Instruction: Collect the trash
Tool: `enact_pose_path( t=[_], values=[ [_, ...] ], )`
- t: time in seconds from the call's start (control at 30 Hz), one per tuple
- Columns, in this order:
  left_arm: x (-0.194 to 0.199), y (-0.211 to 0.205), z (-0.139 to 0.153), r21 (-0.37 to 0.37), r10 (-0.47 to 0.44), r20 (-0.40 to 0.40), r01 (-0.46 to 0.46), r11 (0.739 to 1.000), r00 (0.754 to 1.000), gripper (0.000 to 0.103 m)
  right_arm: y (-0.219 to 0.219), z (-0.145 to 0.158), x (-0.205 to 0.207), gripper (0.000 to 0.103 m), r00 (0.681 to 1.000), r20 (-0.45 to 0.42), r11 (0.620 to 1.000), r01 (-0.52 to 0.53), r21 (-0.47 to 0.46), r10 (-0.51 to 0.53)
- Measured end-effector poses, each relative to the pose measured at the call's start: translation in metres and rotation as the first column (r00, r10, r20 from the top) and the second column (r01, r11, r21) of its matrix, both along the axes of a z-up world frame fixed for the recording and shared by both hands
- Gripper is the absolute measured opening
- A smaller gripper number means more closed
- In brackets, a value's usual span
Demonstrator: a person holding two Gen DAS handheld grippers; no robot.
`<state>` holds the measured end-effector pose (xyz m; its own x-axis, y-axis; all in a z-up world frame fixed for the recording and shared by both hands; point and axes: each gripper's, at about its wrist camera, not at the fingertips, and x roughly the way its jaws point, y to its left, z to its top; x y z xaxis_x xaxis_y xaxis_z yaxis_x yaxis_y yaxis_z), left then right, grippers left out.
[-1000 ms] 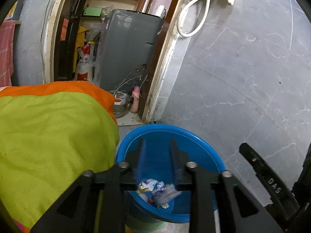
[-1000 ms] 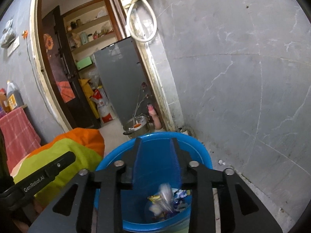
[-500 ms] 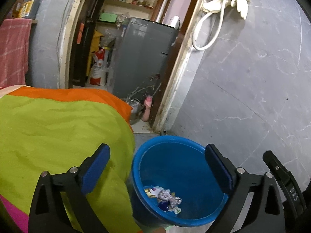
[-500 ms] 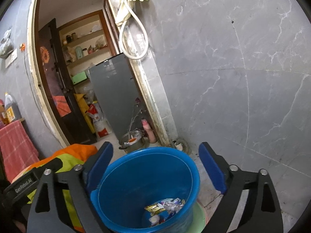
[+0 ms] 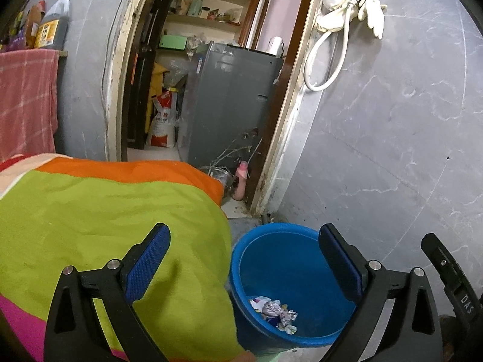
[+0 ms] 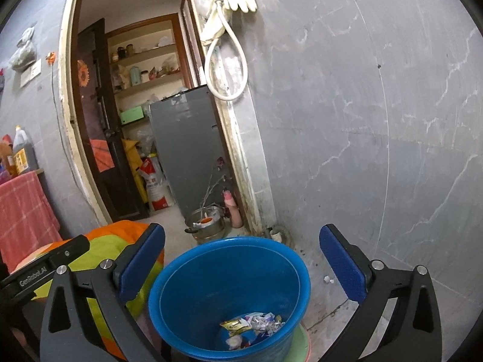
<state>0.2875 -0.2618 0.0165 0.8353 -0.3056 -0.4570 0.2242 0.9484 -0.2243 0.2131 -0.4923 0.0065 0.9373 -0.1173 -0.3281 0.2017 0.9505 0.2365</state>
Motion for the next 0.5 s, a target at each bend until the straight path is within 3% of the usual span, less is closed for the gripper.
enact_pose_path(
  t=[0.5],
  values=[
    [-0.034,0.027,0.030,0.033,0.003,0.075,-0.005,0.999,0.997,0.100,0.019,0.029,-0.027,0.103,1.000,0.018,0.999,-0.013,-0.038,0.014]
  ],
)
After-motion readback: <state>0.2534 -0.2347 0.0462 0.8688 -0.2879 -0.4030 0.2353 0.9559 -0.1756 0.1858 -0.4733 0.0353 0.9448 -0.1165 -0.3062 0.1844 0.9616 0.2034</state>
